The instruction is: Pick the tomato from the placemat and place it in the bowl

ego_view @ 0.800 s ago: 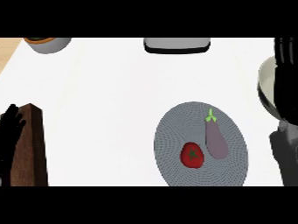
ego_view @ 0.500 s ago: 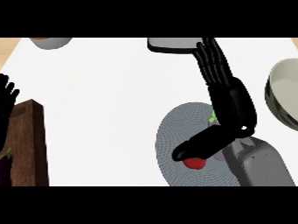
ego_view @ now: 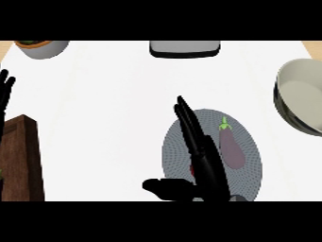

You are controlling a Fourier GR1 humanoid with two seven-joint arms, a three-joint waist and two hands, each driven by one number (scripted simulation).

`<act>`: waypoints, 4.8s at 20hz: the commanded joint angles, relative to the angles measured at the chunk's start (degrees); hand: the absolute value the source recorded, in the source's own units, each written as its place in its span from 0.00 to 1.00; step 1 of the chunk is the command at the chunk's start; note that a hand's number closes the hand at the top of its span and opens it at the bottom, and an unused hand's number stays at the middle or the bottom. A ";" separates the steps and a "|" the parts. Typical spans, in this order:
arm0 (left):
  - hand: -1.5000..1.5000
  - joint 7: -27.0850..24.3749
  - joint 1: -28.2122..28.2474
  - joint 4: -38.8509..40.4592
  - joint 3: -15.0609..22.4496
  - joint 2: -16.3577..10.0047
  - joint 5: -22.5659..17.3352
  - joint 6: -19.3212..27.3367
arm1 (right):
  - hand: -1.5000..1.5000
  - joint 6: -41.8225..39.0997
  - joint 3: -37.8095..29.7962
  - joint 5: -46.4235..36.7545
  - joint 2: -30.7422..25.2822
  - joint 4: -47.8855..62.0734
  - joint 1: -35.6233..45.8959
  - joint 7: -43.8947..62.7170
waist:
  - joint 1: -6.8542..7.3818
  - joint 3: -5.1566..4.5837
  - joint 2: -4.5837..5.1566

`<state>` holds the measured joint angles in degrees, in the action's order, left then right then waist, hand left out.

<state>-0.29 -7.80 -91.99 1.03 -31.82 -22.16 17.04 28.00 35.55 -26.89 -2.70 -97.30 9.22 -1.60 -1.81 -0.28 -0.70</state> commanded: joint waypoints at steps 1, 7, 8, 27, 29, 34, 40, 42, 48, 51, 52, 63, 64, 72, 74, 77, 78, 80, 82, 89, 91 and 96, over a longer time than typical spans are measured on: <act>0.50 -3.38 -1.54 4.38 -2.48 -0.80 -1.41 -4.05 | 0.00 4.35 9.01 -16.39 0.90 -4.47 -4.71 10.68 | -0.56 -0.03 0.07; 0.50 -3.45 -1.10 5.13 -1.30 1.11 0.87 -1.28 | 0.00 -10.15 7.97 -30.55 -6.58 -18.69 -8.87 30.71 | -1.92 -0.08 -0.22; 0.50 -2.83 -0.25 3.10 -1.06 1.14 -0.13 -2.42 | 0.00 -12.25 8.85 -33.72 -6.04 -19.57 -9.75 34.30 | -0.79 0.00 -0.22; 0.50 -3.49 -6.18 7.50 -0.63 4.03 2.37 -3.86 | 0.00 -69.76 8.05 -23.54 -0.54 -37.16 -7.19 67.18 | 1.82 0.21 0.82; 0.50 -1.69 -8.46 8.22 -0.55 4.20 2.72 -3.72 | 0.00 -70.64 10.67 -25.59 1.16 -38.62 -9.04 68.64 | 1.46 0.21 0.71; 0.50 -2.94 -8.13 9.31 -2.33 4.19 3.95 -5.04 | 0.00 -67.59 0.49 -23.59 -1.70 -31.53 -9.80 58.24 | 1.61 0.28 0.78; 0.50 -3.48 -6.66 9.60 -5.23 4.75 3.83 -8.41 | 0.00 -65.13 2.53 -26.33 -0.73 -30.94 -13.70 56.76 | 1.58 0.28 0.65; 0.50 -4.49 -4.74 7.81 -4.39 7.07 4.58 -6.80 | 0.00 -58.15 0.23 -29.04 -2.78 -22.44 -13.04 50.09 | 1.81 0.31 0.66; 0.50 -0.48 -5.19 5.01 -6.13 6.28 5.99 -9.13 | 0.00 -61.80 -7.03 -25.14 -5.47 -23.78 -13.14 46.09 | 1.86 0.30 0.65; 0.50 -3.82 -5.87 8.74 -6.63 8.63 7.17 -9.50 | 0.00 -56.18 -8.27 -25.36 -9.00 -21.88 -16.12 39.16 | 1.61 0.30 0.70; 0.50 -1.47 -5.92 6.90 -8.60 7.39 6.72 -10.12 | 0.00 -55.10 -2.15 -29.15 -4.58 -19.62 -14.71 42.56 | 1.76 0.29 0.66; 0.50 -0.04 -7.23 7.15 -9.31 9.66 9.56 -12.10 | 0.00 -53.90 -9.32 -27.74 -3.79 -7.61 -8.03 35.56 | 1.81 0.29 0.72; 0.50 2.07 -8.12 4.12 -6.41 12.08 12.47 -8.12 | 0.00 -53.22 -4.16 -30.46 -2.01 -10.31 -11.08 39.18 | 1.70 0.30 0.66; 0.50 -0.13 -5.21 5.91 -11.32 12.01 11.26 -13.39 | 0.00 -52.28 -8.55 -29.80 -2.89 -4.98 -9.22 33.87 | 1.82 0.29 0.67; 0.50 -2.43 -7.25 10.13 -12.80 10.71 10.90 -15.25 | 0.00 -47.74 -4.05 -33.27 -1.23 -2.95 -12.67 35.14 | 1.67 0.28 0.69; 0.50 2.67 -4.72 2.24 -10.74 12.28 12.03 -12.88 | 0.00 -45.13 -9.78 -31.52 -2.81 5.25 -9.95 30.19 | 1.95 0.31 0.67; 0.50 -0.74 -4.66 4.87 -11.86 12.97 12.78 -13.49 | 0.00 -50.31 -10.83 -30.39 -3.13 0.37 -9.10 31.96 | 1.79 0.29 0.68; 0.50 -0.62 -6.54 7.17 -13.40 11.74 11.12 -16.05 | 0.00 -47.96 -8.04 -33.02 -0.33 1.00 -10.54 35.22 | 1.71 0.28 0.69; 0.50 -1.15 -6.88 8.85 -12.51 12.93 12.67 -15.42 | 0.00 -50.67 -8.17 -32.74 -0.16 0.01 -10.08 36.44 | 1.67 0.28 0.69; 0.50 -3.40 -6.67 8.97 -12.69 14.17 14.60 -14.38 | 1.00 -40.75 -8.00 -36.19 -1.14 6.18 -7.21 27.10 | 1.73 0.28 0.71; 0.50 -3.05 -5.85 7.87 -12.12 15.42 13.62 -15.47 | 1.00 -37.12 -9.31 -36.74 -2.27 9.49 -8.03 23.99 | 1.76 0.29 0.70; 0.50 -0.21 -4.77 4.77 -13.46 14.52 13.56 -15.69 | 1.00 -41.74 -10.50 -37.19 -3.06 4.57 -6.06 24.28 | 1.82 0.28 0.67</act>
<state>-1.13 -13.44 -85.95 -12.35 -17.96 -8.73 1.68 -12.48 25.91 -63.00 -5.66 -91.98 1.43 22.99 -0.09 -0.21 -0.26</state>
